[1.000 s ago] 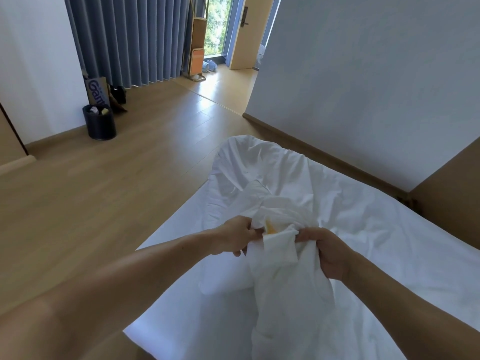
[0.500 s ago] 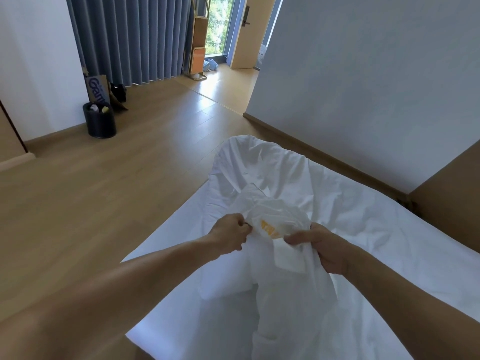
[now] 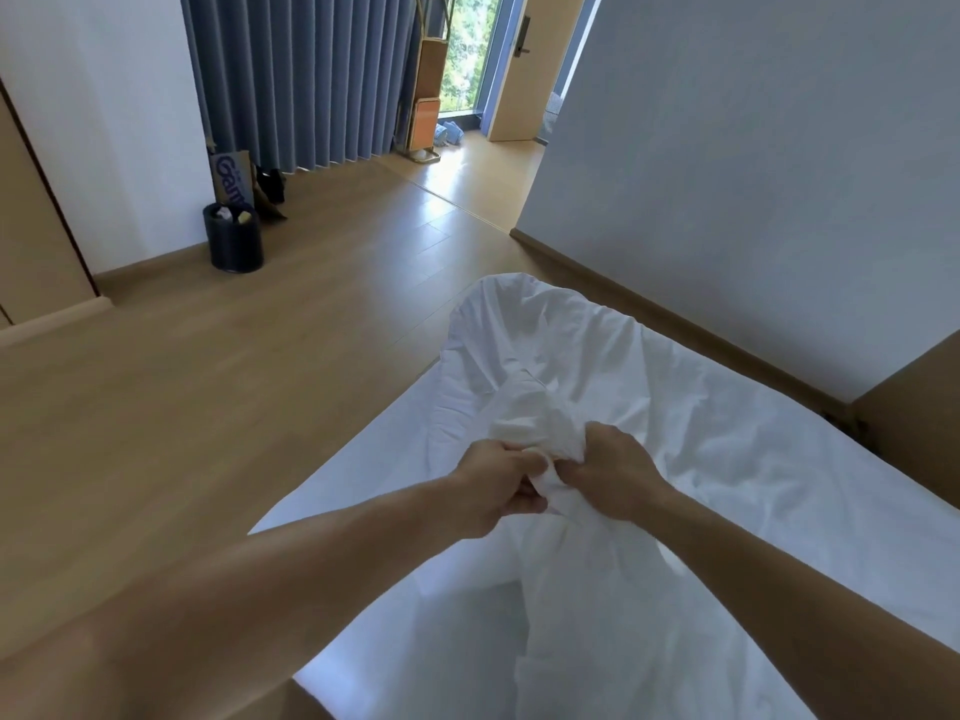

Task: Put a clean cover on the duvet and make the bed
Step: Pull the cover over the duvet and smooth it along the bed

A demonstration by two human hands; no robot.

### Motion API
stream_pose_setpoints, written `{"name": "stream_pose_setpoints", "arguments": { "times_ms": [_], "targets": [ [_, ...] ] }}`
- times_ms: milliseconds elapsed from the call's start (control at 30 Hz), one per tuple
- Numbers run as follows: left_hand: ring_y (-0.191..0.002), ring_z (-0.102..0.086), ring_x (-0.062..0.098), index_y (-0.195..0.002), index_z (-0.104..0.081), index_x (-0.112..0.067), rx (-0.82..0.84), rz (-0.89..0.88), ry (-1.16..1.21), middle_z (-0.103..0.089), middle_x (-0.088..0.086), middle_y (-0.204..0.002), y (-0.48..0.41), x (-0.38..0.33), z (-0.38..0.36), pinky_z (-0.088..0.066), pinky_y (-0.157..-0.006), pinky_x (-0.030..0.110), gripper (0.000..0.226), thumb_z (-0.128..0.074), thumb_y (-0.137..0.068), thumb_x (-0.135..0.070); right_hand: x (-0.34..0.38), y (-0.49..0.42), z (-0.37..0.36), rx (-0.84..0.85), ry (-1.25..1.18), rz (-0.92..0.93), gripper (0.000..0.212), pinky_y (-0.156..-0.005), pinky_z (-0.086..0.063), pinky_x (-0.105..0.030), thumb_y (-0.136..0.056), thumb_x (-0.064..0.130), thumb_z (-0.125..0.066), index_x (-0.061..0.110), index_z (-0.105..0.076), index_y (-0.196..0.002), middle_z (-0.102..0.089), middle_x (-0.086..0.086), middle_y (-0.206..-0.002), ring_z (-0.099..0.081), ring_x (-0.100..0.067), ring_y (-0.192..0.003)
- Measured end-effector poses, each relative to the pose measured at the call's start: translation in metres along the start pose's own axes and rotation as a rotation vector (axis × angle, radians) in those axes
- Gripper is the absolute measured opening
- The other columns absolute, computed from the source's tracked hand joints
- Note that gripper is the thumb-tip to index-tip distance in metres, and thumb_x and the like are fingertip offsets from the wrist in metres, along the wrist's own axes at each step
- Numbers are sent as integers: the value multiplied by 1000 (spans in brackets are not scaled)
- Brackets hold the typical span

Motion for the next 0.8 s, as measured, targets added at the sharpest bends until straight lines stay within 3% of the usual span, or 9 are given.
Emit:
{"name": "stream_pose_setpoints", "arguments": {
  "times_ms": [200,267,333,433,500,600,700,733,800],
  "targets": [
    [-97,-66,31,-123,-63,4,187,121,251,-69,19,-108,0,14,-22,-57,-92,41,38,-48,-96,-18,7,14,-7,-95,259,104,7,-68,-36,-27,-94,11,-46,14,-41,-89,-44,3,-78,-49,-22,-82],
    [-97,-63,29,-116,-67,3,200,122,293,-68,16,-106,0,15,-30,-56,-88,38,38,-52,-96,-25,8,15,-11,-39,301,167,7,-78,-38,-28,-97,18,-43,12,-43,-101,-46,-1,-93,-43,-21,-93],
    [-96,-62,27,-115,-69,1,176,109,284,-68,14,-107,-4,14,-33,-54,-83,37,39,-59,-93,-31,14,18,-21,23,469,275,27,-91,-41,-32,-95,20,-44,7,-46,-117,-48,-9,-107,-39,-23,-95],
    [-95,-61,27,-123,-66,0,103,81,255,-66,14,-106,-12,14,-27,-52,-79,38,43,-67,-89,-27,27,24,-33,-118,746,506,38,-74,-49,-33,-72,25,-68,0,-63,-99,-58,-14,-84,-47,-24,-73],
    [-92,-64,26,-120,-67,1,43,65,258,-68,14,-104,-18,15,-17,-53,-75,36,39,-69,-88,-22,31,25,-39,-147,751,585,41,-67,-49,-34,-63,35,-67,2,-67,-88,-58,-12,-74,-37,-21,-64],
    [-88,-69,26,-114,-69,4,-43,38,337,-71,15,-102,-30,14,-2,-56,-68,32,29,-64,-91,-13,32,27,-51,-120,760,734,59,-89,-53,-39,-71,42,-53,-3,-67,-106,-66,-19,-96,-58,-29,-86],
    [-85,-69,27,-107,-68,3,-148,11,372,-69,15,-94,-41,16,11,-56,-70,33,22,-61,-92,-11,23,32,-60,91,588,882,72,-121,-26,-45,-87,44,-34,-12,-54,-129,-50,-32,-138,-39,-40,-139],
    [-84,-69,29,-107,-67,4,-166,6,370,-69,17,-95,-42,18,11,-56,-71,34,23,-60,-91,-11,18,28,-53,173,401,906,63,-121,-28,-42,-90,42,-35,-6,-60,-123,-55,-26,-135,-42,-35,-139],
    [-91,-68,35,-113,-66,7,-223,-7,407,-69,24,-105,-41,25,14,-58,-74,39,29,-61,-89,-9,5,-1,-19,269,-79,763,42,-99,-50,-43,-89,41,-43,11,-72,-93,-73,-10,-102,-66,-26,-106]
  ]
}}
Point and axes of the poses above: each hand's wrist, its own y-axis away from the middle knuckle, its own z-axis out of the back of the hand, x = y × z, the point moved 8 cm from there along -y, towards the middle knuckle
